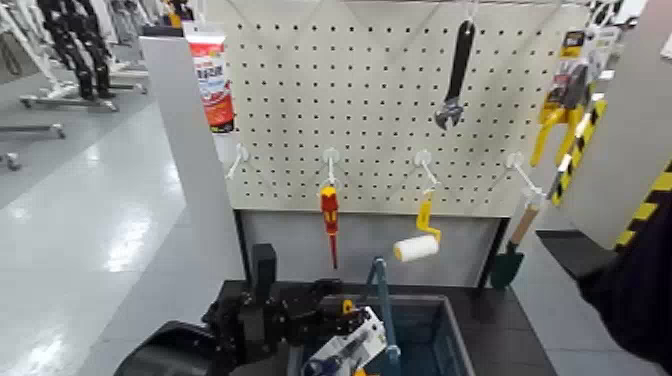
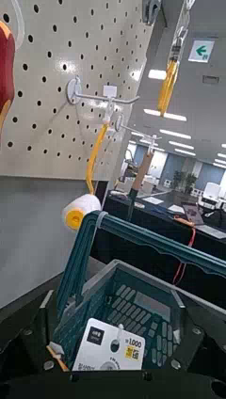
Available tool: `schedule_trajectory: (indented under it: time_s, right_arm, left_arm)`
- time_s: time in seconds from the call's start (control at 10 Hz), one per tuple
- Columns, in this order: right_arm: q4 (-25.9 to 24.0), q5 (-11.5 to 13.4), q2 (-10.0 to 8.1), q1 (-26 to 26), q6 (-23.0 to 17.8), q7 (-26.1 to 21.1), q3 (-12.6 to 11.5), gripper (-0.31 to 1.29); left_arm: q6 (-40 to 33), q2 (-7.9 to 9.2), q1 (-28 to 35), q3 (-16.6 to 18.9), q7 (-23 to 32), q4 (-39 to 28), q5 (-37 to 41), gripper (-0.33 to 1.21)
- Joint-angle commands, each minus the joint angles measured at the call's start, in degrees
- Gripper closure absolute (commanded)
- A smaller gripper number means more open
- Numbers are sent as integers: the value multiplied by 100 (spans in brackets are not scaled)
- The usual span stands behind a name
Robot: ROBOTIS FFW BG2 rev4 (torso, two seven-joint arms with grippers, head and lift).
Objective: Put the blue scissors into the crate.
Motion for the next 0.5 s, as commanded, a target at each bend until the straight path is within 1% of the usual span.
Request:
schedule_trajectory:
  time_s: [0.1,0.3,0.4,0.5]
  right_arm:
    - [-9,-12,-9,9,-23,0,-4,9]
    - [-27,-21,-35,9,-50,9,5,9]
    - [-53,-21,-53,18,-41,18,5,9]
    - [-88,-12,-71,35,-23,9,5,8]
  left_arm:
    - [-45,-2,52,44,17,-153,-117,-8]
    - [-71,42,527,343,545,-891,-512,-5]
    - [-18,42,817,554,633,-1208,-741,-5]
    - [-1,51,1151,783,879,-1533,-1013,-4]
